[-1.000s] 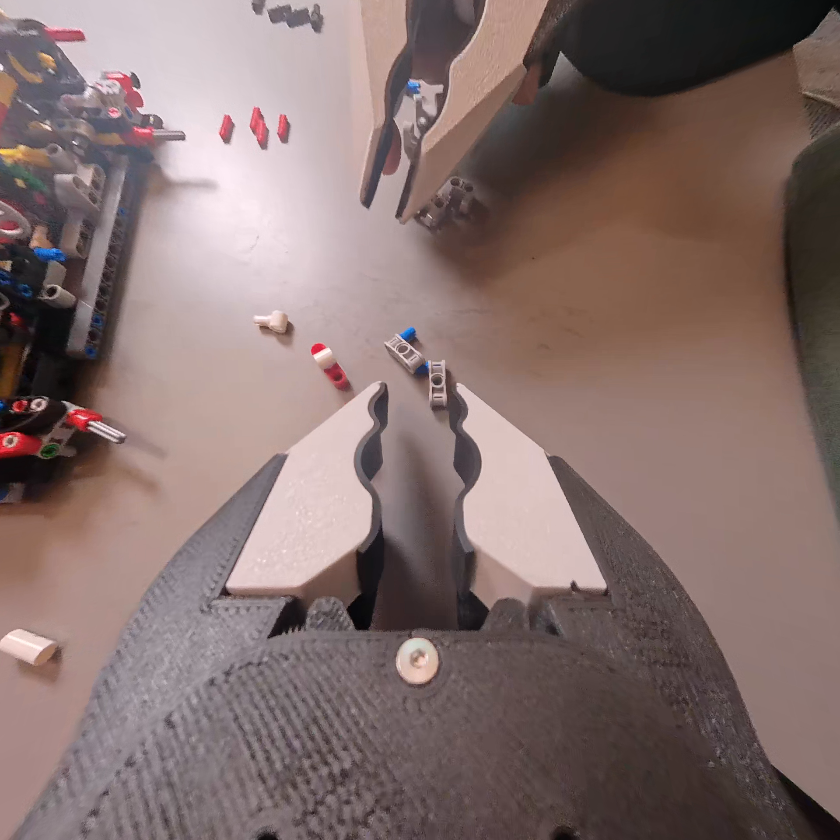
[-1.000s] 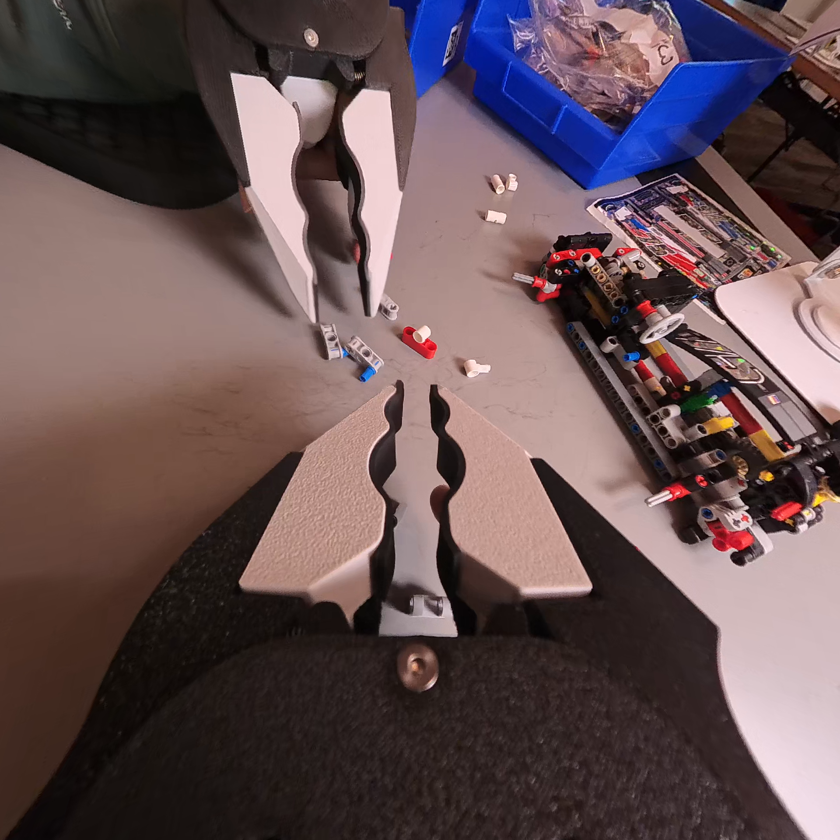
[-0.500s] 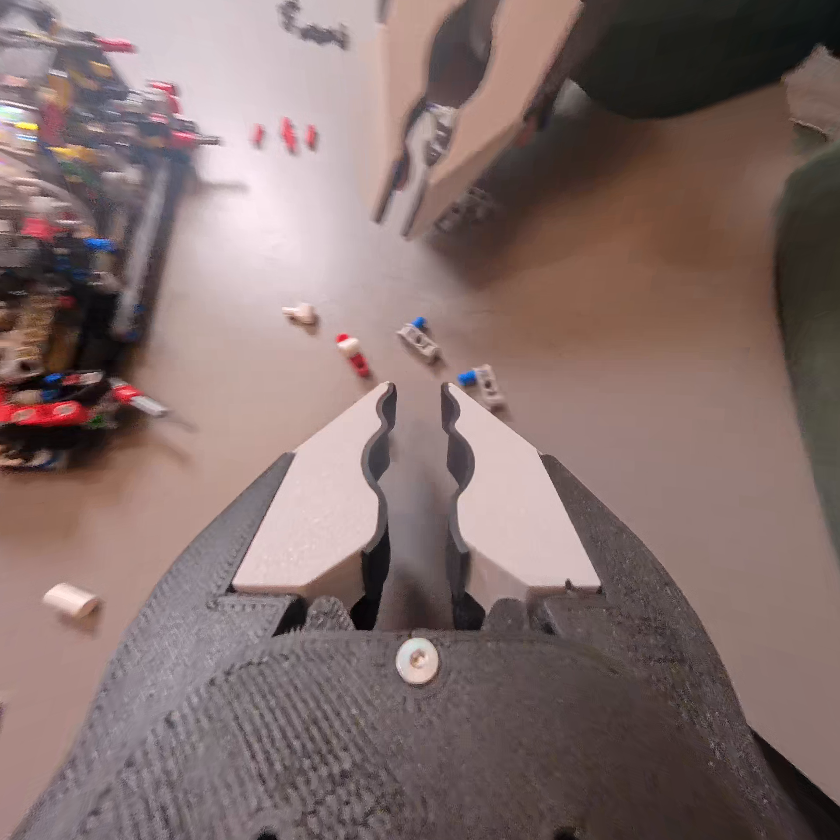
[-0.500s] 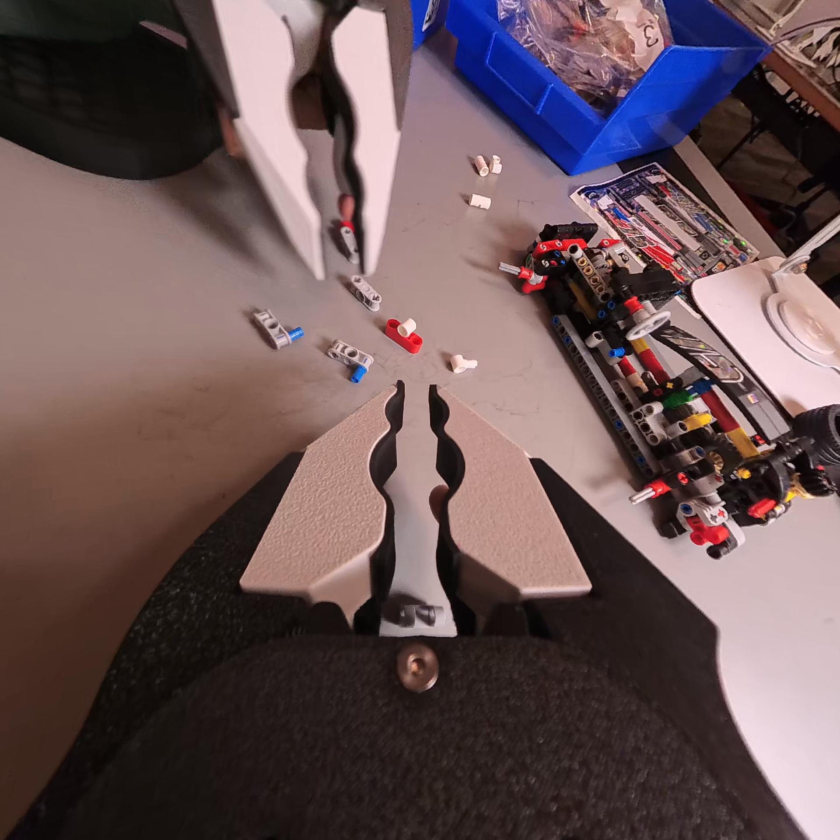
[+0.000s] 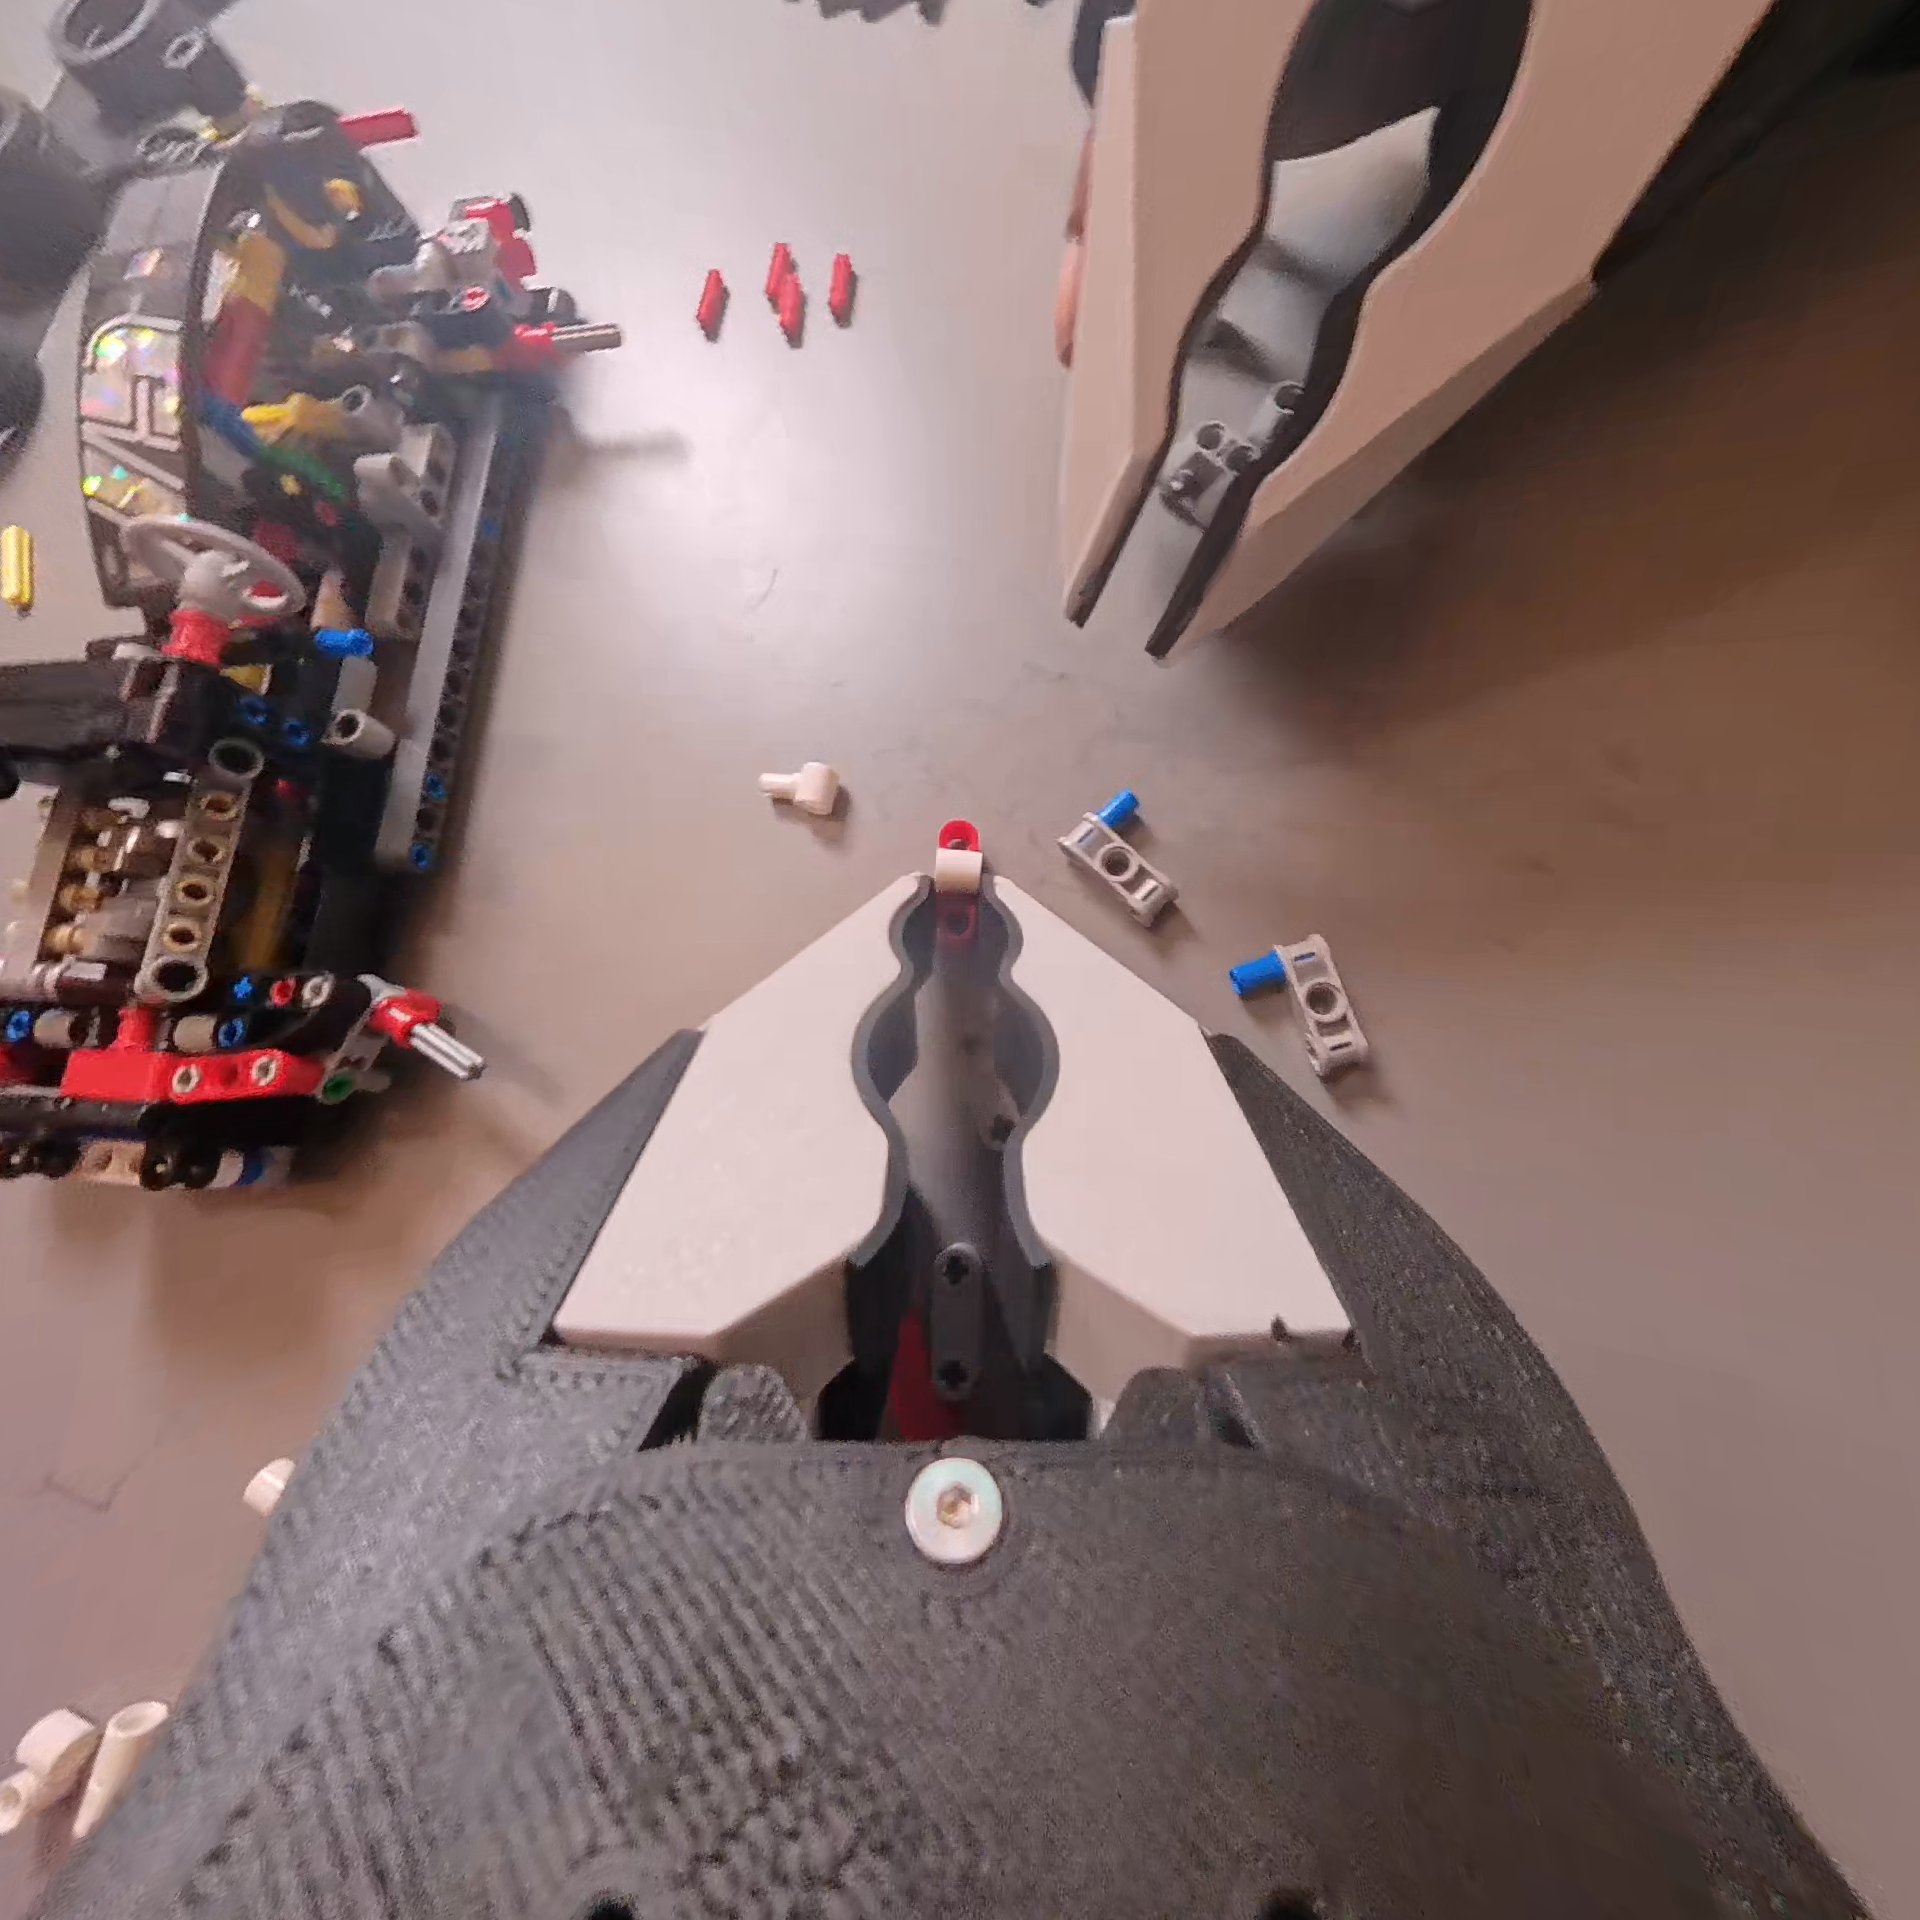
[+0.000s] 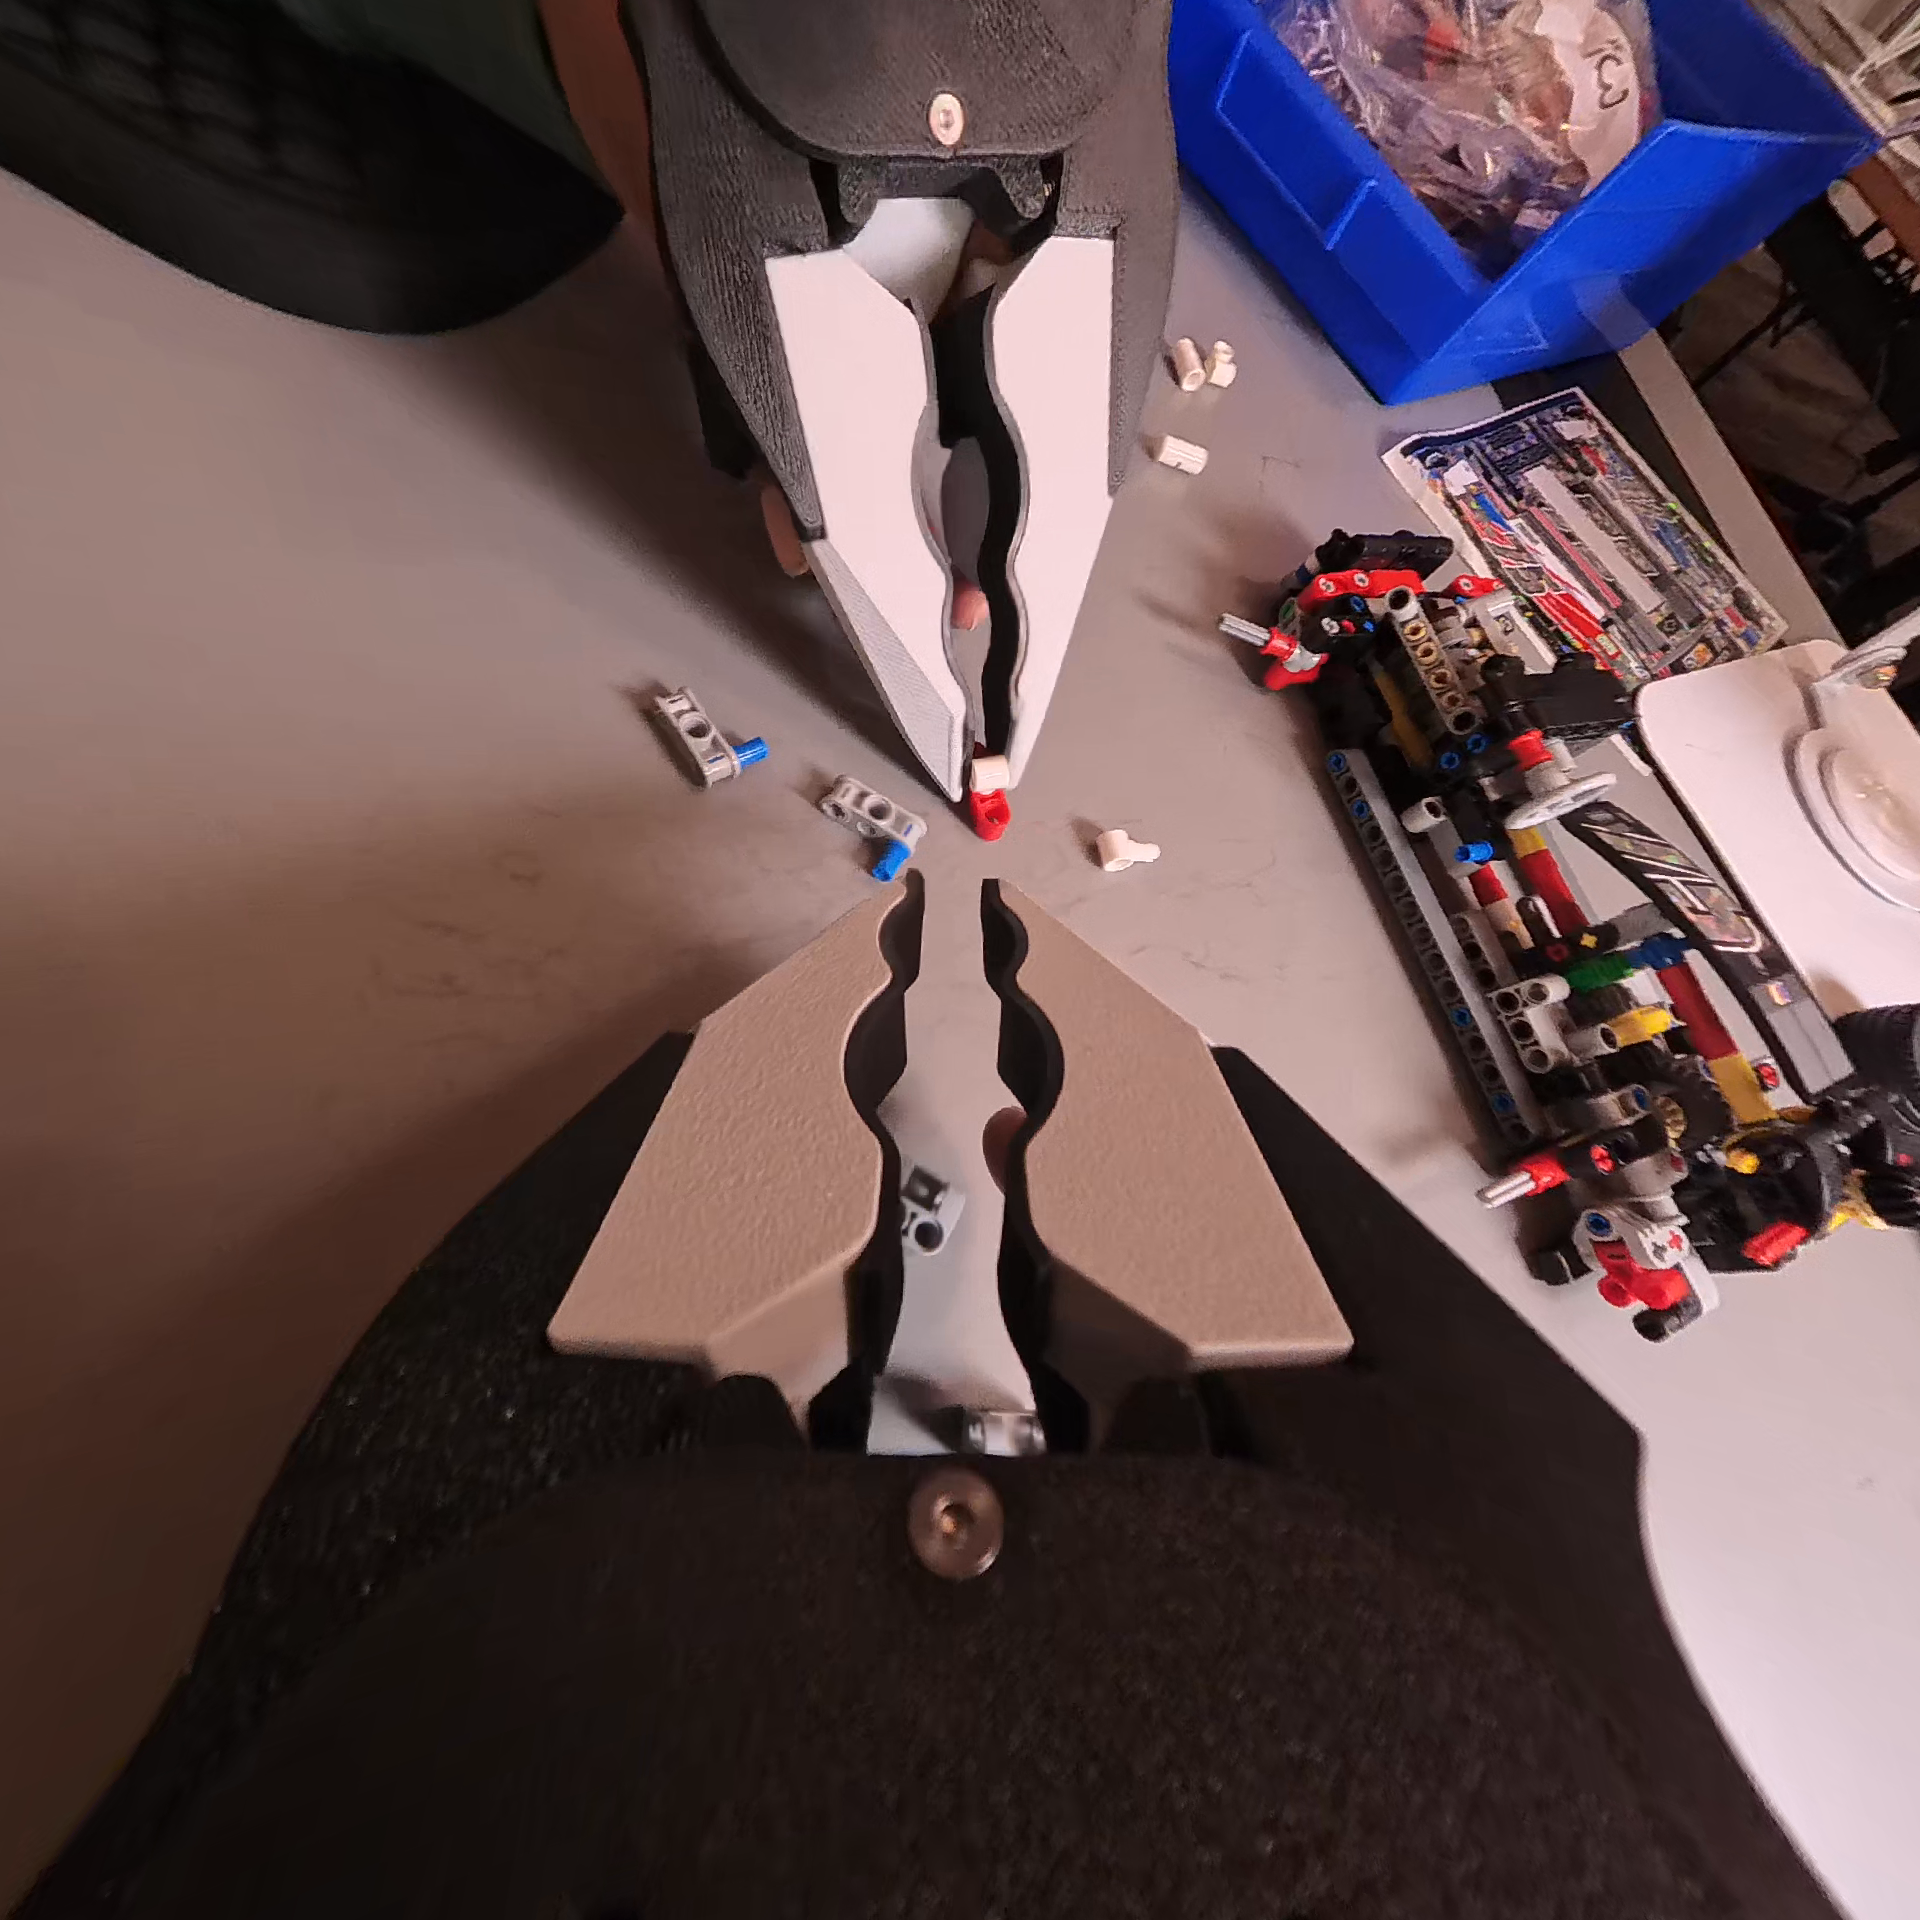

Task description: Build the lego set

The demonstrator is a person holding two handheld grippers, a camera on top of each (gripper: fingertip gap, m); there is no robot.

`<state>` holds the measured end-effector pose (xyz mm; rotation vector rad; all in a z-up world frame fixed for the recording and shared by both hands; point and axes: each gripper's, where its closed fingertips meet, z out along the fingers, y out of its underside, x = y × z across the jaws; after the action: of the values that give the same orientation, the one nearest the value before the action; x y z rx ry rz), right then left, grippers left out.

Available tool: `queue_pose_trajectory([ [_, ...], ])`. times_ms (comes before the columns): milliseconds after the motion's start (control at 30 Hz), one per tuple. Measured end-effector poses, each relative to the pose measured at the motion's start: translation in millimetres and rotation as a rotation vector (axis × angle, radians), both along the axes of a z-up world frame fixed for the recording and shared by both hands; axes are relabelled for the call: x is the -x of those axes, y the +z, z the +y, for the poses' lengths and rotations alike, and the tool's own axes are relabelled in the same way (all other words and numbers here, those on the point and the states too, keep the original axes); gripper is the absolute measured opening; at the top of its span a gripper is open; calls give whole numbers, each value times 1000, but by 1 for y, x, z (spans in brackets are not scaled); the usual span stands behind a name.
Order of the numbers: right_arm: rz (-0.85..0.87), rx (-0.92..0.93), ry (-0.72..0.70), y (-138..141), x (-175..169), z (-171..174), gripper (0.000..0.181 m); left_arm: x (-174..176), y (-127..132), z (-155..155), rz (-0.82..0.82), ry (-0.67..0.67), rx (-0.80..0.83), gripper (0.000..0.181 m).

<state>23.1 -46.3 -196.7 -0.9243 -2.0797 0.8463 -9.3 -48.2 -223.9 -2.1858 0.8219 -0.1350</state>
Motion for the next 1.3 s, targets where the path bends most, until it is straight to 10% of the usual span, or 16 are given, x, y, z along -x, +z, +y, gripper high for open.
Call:
queue_pose_trajectory([
  [200,-101,-19,131,-6,-12,-25,11,-26,0,-18,-19,-202,1,6],
  [767,-263,-69,119,-24,-9,-38,14,-35,17,-40,-108,-197,-12,18],
  [1167,-191,435,71,31,-14,-41,14,-47,51,-30,-87,-206,-249,11],
  [1300,-5,564,195,69,-19,-48,18,-58,79,-36,-436,-231,-232,6],
])
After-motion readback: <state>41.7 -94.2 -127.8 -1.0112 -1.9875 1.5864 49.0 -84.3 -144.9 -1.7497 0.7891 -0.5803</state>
